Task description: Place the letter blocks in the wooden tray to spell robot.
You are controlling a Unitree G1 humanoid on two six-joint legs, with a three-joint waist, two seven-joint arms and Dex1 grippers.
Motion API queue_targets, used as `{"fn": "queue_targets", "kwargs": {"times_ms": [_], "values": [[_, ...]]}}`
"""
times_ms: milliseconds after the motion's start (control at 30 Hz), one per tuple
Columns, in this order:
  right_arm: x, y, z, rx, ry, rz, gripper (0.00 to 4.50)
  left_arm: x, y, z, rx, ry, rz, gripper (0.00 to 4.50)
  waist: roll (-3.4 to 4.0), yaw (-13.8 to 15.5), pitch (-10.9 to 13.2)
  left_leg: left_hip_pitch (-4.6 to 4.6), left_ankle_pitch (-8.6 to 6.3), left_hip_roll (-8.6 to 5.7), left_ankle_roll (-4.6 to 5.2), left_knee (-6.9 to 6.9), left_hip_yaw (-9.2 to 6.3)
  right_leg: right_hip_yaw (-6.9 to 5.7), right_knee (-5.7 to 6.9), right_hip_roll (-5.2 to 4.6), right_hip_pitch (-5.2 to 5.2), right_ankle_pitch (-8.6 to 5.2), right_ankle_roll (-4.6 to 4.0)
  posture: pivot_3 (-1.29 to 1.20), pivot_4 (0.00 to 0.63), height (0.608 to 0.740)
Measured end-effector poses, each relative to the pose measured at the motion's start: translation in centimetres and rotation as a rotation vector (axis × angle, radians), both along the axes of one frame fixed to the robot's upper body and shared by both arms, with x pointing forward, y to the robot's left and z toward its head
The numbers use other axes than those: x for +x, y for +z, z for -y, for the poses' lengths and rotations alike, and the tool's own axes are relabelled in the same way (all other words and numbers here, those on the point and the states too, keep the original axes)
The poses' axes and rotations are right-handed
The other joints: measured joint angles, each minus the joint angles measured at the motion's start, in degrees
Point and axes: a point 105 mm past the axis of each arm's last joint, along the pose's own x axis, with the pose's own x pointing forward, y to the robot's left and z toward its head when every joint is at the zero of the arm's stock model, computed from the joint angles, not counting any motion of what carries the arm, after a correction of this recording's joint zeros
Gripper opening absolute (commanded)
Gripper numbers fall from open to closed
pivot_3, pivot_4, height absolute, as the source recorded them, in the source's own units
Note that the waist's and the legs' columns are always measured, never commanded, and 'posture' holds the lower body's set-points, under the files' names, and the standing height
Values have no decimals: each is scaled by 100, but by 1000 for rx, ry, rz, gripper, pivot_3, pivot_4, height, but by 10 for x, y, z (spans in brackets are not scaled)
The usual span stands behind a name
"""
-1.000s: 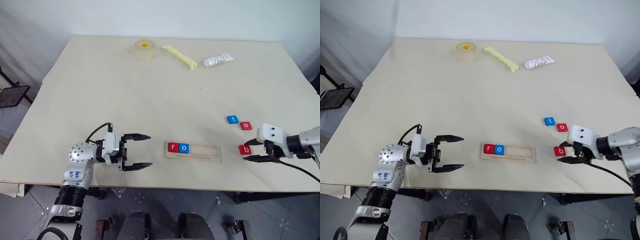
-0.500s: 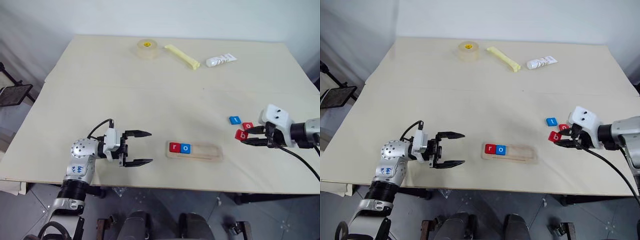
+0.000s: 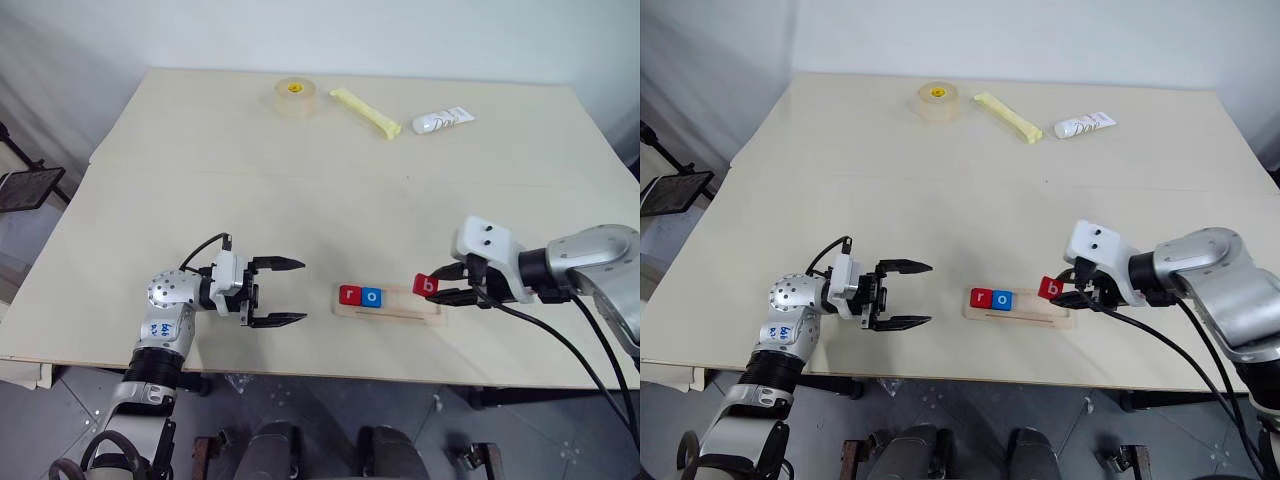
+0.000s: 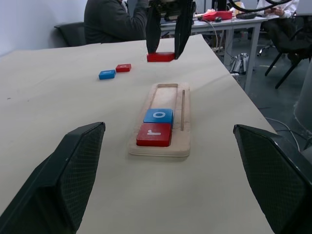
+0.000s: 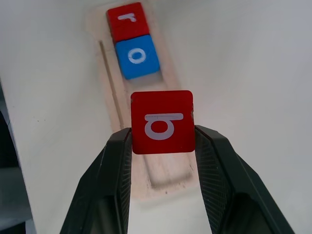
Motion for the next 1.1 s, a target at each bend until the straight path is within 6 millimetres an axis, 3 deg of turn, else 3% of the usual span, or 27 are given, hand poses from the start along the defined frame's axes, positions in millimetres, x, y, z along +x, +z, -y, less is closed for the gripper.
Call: {"fn": "queue_targets", "kwargs": {"times_ms": [133,333,533,1100], "values": [[1,-15,-15,-18,44,-38,1458,-2,-1,-1,4,-5,1,4500,0,-11,0,-1,0,0,0,0,0,-1,3,0,-3,0,0,0,150,740],[12,-20,-25,-40,75,-20,1458,-8,-6,-7,20,4,-15,4500,0,-38,0,0,0,0,0,0,0,-1,4,0,-4,0,0,0,150,740],[21,-23,-25,-67,81,-7,1458,-11,-3,-7,20,2,-6,4500,0,-39,0,-2,0,0,0,-1,-3,-3,5,0,-4,0,0,0,150,740],[21,-26,-31,-63,114,-16,1458,-12,-1,-7,17,18,1,4500,0,-94,0,-2,0,0,0,-2,-5,-5,6,0,-4,0,0,0,150,740]]}}
